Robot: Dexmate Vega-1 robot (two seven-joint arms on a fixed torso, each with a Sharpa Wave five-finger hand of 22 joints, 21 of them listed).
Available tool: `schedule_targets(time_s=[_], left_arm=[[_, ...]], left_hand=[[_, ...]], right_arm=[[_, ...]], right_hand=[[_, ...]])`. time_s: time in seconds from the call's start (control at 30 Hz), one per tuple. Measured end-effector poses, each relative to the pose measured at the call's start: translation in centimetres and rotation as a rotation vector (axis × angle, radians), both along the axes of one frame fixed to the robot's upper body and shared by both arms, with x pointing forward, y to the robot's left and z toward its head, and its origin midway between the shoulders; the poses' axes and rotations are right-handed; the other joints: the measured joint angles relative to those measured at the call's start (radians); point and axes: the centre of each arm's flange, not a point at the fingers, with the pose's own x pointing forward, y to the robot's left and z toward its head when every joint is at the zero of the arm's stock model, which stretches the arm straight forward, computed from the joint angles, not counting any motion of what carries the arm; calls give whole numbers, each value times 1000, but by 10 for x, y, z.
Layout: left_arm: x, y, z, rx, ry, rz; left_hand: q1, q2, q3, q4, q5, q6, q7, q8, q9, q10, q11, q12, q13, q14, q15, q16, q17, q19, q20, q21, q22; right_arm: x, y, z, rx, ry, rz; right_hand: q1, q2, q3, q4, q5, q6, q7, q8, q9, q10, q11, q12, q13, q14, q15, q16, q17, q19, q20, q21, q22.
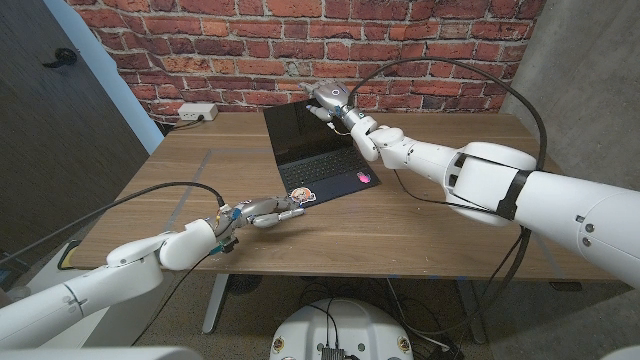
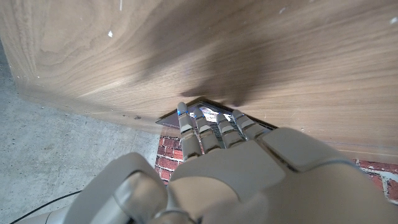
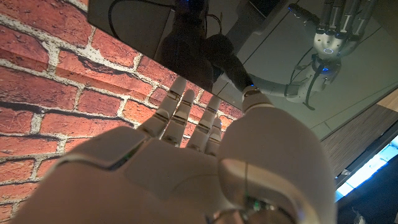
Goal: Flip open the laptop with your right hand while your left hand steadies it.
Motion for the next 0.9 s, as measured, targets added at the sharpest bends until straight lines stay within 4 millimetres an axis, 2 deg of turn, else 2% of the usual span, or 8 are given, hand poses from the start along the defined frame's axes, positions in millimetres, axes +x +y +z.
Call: schedule_targets(time_s=[0.17, 0.5, 0.57, 0.67, 0.83, 0.9], left_arm=[[-1, 1, -1, 2, 2, -1], [0, 3, 1, 3, -7, -10], [1, 3, 2, 2, -11, -12], [2, 4, 4, 2, -16, -14], [4, 5, 5, 5, -22, -18], [3, 4, 5, 9, -21, -26]], left_hand=[[0, 0, 0, 0, 0, 0, 0, 0, 0, 0, 0, 0, 0, 0, 0, 0, 0, 0, 0, 0, 0], [0, 0, 0, 0, 0, 0, 0, 0, 0, 4, 4, 0, 0, 0, 0, 0, 0, 0, 0, 0, 0], [0, 0, 0, 0, 0, 0, 0, 0, 0, 4, 4, 0, 0, 0, 0, 0, 0, 0, 0, 0, 0], [0, 0, 0, 0, 0, 0, 0, 0, 0, 4, 4, 0, 0, 0, 0, 0, 0, 0, 0, 0, 0], [0, 0, 0, 0, 0, 0, 0, 0, 0, 4, 4, 0, 0, 0, 0, 0, 0, 0, 0, 0, 0], [0, 0, 0, 0, 0, 0, 0, 0, 0, 4, 4, 0, 0, 0, 0, 0, 0, 0, 0, 0, 0]], right_arm=[[0, -1, 0, -6, -9, -9], [7, -44, 0, -8, 12, -91], [4, -50, 0, -5, 22, -94], [-1, -52, 1, -3, 33, -88], [-18, -45, 4, -5, 49, -45], [-33, -39, 9, 13, 32, 4]], right_hand=[[-9, 4, 0, 0, 0, -4, -4, 0, 0, 0, 0, 0, 0, 0, 0, 0, 0, 0, 0, 0, 0], [-18, 32, 0, 0, 4, 0, -11, 5, 0, 4, -4, -7, -8, 0, 0, 0, 0, -5, 6, -9, -5], [-29, 35, -9, 9, 4, 0, -11, 5, 0, -6, 5, -14, -13, 0, 0, 0, 0, -9, 1, -9, -5], [-60, 21, -20, 20, -1, 3, -8, 5, 0, -16, 6, -22, -20, -9, -1, 0, -5, -11, 0, -15, -5], [-110, 3, -40, 40, -1, 5, -7, 5, 0, -25, 14, -32, -34, -20, -1, -6, -11, -11, 0, -23, -5], [-126, -3, -48, 49, -1, 5, -6, 5, 0, -30, 19, -36, -37, -21, 0, -8, -14, -11, 0, -23, -5]])
